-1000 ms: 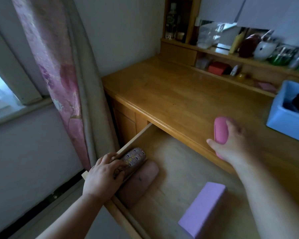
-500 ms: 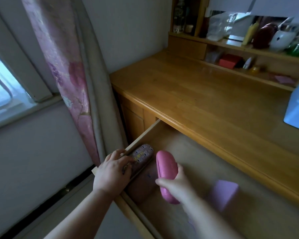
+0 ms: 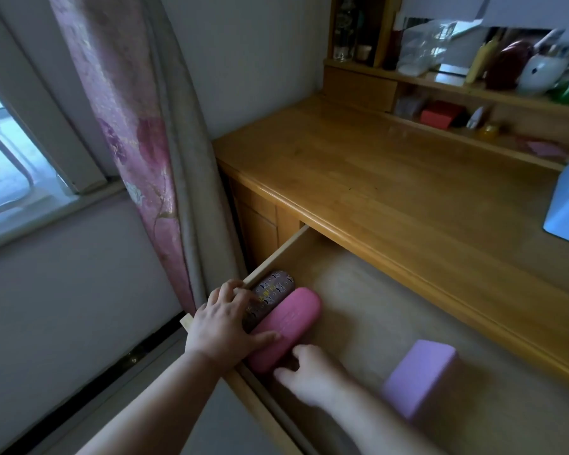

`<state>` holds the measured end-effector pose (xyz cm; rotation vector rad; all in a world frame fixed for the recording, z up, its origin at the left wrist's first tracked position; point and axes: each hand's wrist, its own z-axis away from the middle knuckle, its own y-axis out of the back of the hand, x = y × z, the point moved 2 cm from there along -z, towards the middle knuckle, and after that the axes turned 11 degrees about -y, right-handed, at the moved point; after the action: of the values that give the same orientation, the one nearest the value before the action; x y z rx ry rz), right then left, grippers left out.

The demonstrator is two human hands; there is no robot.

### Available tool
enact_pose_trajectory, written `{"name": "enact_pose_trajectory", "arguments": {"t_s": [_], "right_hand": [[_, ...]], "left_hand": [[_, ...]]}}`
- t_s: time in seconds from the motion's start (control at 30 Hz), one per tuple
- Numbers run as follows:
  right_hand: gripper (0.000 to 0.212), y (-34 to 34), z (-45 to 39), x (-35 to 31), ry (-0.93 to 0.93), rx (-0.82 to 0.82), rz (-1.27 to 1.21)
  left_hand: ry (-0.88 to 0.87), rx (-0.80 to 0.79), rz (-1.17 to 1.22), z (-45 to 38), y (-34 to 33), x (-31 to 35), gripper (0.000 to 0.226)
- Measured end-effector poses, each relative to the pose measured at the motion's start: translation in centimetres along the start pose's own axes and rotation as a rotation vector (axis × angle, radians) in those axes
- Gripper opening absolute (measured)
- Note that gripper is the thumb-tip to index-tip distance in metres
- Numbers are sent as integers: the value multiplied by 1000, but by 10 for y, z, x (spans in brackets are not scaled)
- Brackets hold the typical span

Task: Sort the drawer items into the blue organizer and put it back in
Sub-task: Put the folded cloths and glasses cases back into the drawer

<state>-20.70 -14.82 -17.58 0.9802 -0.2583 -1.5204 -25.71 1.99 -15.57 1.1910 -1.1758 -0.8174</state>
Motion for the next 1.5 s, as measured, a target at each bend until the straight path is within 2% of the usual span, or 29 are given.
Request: {"name": "enact_pose_trajectory", "arguments": {"t_s": [0.03,0.1,0.13,0.17,0.23,0.3,0.4,0.53,0.7,0.73,0.87,0.93,1.0,1.13,1.27,1.4,1.5], "right_hand": [[42,5,1,3,27,26,-4],[31,26,-1,12,71,229,-86],[36,37,-5,18,95,321,-135],[48,47,-10,24,120,335,-159],[74,53,-20,27,173,192,-144],[86,47,-25,20,206,63,-142],[92,38,-31,15,209,63,-176],[88,57,-34,35,222,5,-111],[60,108,-11,99,231,241,91],[60,113,-3,115,221,244,135],[86,110,22,167,185,57,451],[77,107,29,180,194,130,595],[60,107,30,186,194,290,616],[51,109,15,172,-3,447,499],[55,111,-21,142,-144,533,367],[59,110,-58,92,-111,499,215],[51,96,-74,51,46,472,149]], "left_hand": [[2,-25,-3,-1,0,0,94],[10,-56,8,-2,-1,-1,102],[12,-63,13,-2,-1,-1,103],[12,-66,12,-3,-1,-1,103],[7,-64,4,-2,-1,1,100],[4,-46,7,-1,-1,2,97],[4,-17,12,-1,0,0,94],[2,-27,12,-1,-1,-1,98],[9,-35,15,-3,1,-1,103],[9,-36,16,-3,2,-1,104],[1,-33,34,-2,3,1,103],[1,-40,36,-2,3,2,104],[4,-45,37,-2,4,4,103],[1,-26,38,-2,3,3,100],[-9,-16,26,-2,1,0,98],[-7,-1,19,-2,0,0,96],[-6,3,20,-2,-2,-1,95]]}}
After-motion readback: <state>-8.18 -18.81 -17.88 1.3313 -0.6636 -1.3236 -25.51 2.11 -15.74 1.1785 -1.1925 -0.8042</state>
